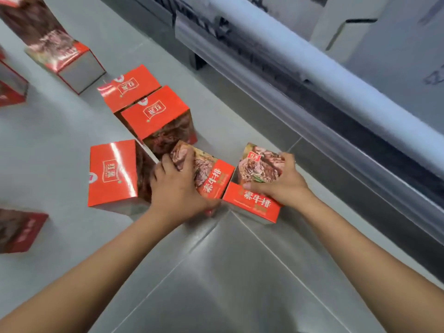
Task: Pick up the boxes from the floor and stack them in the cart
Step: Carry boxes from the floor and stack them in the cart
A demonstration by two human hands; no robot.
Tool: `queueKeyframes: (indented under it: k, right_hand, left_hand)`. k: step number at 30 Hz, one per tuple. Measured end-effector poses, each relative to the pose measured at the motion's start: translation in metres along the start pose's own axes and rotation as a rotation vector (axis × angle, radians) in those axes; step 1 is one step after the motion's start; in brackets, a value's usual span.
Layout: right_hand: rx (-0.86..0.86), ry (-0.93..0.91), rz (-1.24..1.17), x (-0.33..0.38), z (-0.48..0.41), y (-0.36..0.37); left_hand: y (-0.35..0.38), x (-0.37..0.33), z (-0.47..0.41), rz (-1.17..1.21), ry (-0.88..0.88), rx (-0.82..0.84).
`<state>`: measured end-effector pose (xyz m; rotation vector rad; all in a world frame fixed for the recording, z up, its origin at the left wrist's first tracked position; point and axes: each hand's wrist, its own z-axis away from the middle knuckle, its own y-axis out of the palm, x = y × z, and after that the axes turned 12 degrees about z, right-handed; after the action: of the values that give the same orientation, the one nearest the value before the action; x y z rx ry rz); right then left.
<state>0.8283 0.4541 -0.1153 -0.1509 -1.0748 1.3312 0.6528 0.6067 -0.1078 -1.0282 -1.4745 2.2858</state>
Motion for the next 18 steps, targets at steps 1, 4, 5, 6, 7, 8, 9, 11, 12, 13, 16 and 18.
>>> queueKeyframes:
  k: [1, 4, 5, 6, 7, 8, 9, 11, 12, 13, 16, 18]
  right_hand:
    - [-0.016, -0.029, -0.006, -0.001, -0.001, -0.001]
    - [-0.093, -0.09, -0.004, -0.002, 0.009, -0.005]
    - [-0.143, -0.119, 0.007, -0.003, 0.015, -0.007]
    - [-0.202, -0.157, 0.024, -0.004, 0.022, -0.009]
    - [-0.266, -0.206, 0.042, -0.006, 0.028, -0.01]
    - [-0.328, -0.264, 0.064, -0.009, 0.033, -0.01]
    - [-0.379, -0.325, 0.089, -0.012, 0.037, -0.009]
    - [-0.442, -0.427, 0.127, -0.02, 0.042, -0.006]
    - [-0.465, -0.466, 0.131, -0.025, 0.044, -0.004]
    - [-0.491, -0.502, 0.133, -0.031, 0.045, -0.003]
    - [-0.588, -0.555, 0.132, -0.047, 0.053, 0.002]
    - [-0.598, -0.575, 0.073, -0.056, 0.059, 0.004]
  left_hand:
    - [-0.002, 0.002, 0.0, 0.003, 0.021, -0.001]
    - [-0.012, 0.002, 0.004, -0.035, 0.102, -0.022]
    - [-0.014, 0.001, 0.006, -0.064, 0.151, -0.053]
    - [-0.014, 0.0, 0.008, -0.094, 0.21, -0.092]
    - [-0.013, -0.001, 0.009, -0.125, 0.277, -0.13]
    - [-0.013, -0.002, 0.01, -0.157, 0.346, -0.16]
    - [-0.012, -0.003, 0.01, -0.19, 0.413, -0.181]
    - [-0.01, -0.002, 0.013, -0.256, 0.524, -0.202]
    - [-0.01, -0.001, 0.016, -0.284, 0.569, -0.21]
    - [-0.01, 0.0, 0.02, -0.296, 0.614, -0.224]
    - [-0.014, 0.003, 0.031, -0.222, 0.765, -0.329]
    - [-0.018, -0.001, 0.033, -0.154, 0.799, -0.359]
